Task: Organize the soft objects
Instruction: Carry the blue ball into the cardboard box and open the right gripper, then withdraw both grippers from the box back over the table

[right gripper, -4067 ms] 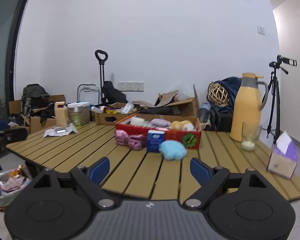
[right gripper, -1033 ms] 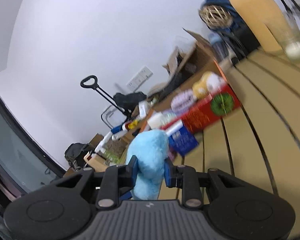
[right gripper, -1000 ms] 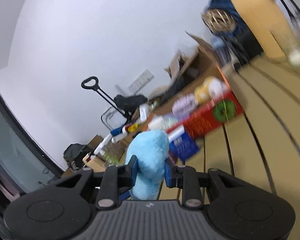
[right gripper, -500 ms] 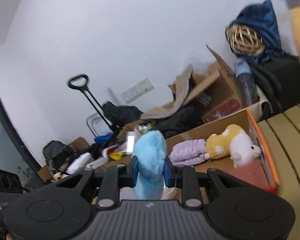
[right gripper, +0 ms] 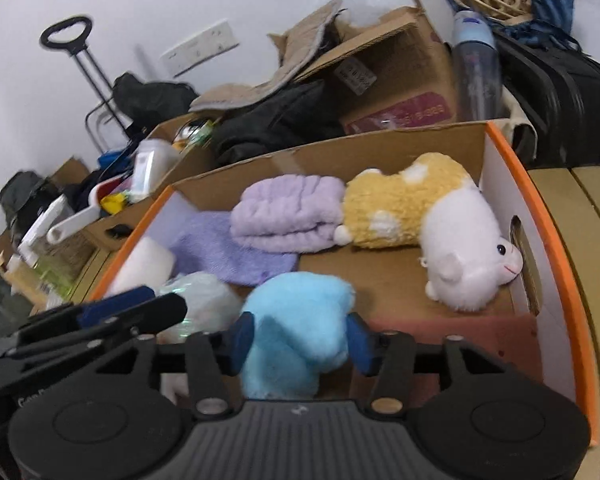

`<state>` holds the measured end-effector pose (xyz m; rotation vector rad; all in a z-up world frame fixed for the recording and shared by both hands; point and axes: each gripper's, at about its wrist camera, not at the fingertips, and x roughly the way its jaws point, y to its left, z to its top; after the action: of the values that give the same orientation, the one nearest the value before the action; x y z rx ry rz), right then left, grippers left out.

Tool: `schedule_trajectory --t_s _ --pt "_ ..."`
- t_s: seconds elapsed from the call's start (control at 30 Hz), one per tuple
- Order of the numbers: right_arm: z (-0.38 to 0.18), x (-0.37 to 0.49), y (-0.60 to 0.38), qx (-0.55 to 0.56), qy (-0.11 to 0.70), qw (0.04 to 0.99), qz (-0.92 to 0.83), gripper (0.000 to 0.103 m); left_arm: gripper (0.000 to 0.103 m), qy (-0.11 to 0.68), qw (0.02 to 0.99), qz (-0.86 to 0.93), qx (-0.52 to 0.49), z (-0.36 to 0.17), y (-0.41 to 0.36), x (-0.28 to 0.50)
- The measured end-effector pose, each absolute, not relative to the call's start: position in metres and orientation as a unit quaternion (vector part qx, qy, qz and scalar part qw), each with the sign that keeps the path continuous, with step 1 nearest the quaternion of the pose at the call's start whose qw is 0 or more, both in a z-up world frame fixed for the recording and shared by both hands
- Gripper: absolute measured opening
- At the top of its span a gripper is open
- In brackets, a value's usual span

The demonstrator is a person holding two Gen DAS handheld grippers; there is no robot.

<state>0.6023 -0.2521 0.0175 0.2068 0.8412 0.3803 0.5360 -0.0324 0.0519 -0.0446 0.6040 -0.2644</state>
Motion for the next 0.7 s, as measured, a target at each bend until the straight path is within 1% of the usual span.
schedule_trajectory --t_s 0.03,0.1,0.17,0.2,0.27,0.3,0.33,0.37,0.47,0.53,0.7 --pt "0.027 0.595 -0.250 0.085 0.399 0.896 0.177 0.060 0.069 0.289 0.949 -0.125 -0.019 0.062 -0.030 0.528" --pt "0.049 0.580 -0.252 0.059 0.382 0.908 0.160 0.063 0.073 0.277 0.953 -0.121 -0.011 0.081 -0.028 0.513" --pt "0.075 0.560 -0.259 0.052 0.361 0.917 0.159 0.064 0.081 0.260 0.958 -0.120 -0.002 0.103 -0.024 0.491" --pt "0.088 0.551 -0.263 0.052 0.352 0.921 0.158 0.066 0.082 0.249 0.961 -0.118 0.003 0.115 -0.022 0.478" --pt "0.115 0.529 -0.270 0.041 0.328 0.932 0.149 0.070 0.091 0.232 0.966 -0.117 0.014 0.134 -0.021 0.455" --pt "0.126 0.518 -0.271 0.033 0.317 0.937 0.142 0.074 0.093 0.226 0.967 -0.117 0.018 0.141 -0.021 0.446" --pt "0.136 0.507 -0.273 0.025 0.306 0.942 0.136 0.077 0.099 0.218 0.969 -0.114 0.019 0.149 -0.020 0.435" --pt "0.145 0.493 -0.276 0.018 0.297 0.946 0.133 0.078 0.102 0.212 0.971 -0.110 0.019 0.154 -0.020 0.425" --pt "0.160 0.454 -0.280 0.007 0.271 0.953 0.137 0.081 0.103 0.196 0.976 -0.097 0.018 0.164 -0.019 0.392" --pt "0.162 0.427 -0.281 -0.001 0.249 0.958 0.145 0.090 0.103 0.188 0.977 -0.093 0.020 0.165 -0.018 0.369" --pt "0.160 0.355 -0.282 -0.028 0.203 0.970 0.134 0.091 0.103 0.135 0.987 -0.086 0.031 0.162 -0.015 0.286"
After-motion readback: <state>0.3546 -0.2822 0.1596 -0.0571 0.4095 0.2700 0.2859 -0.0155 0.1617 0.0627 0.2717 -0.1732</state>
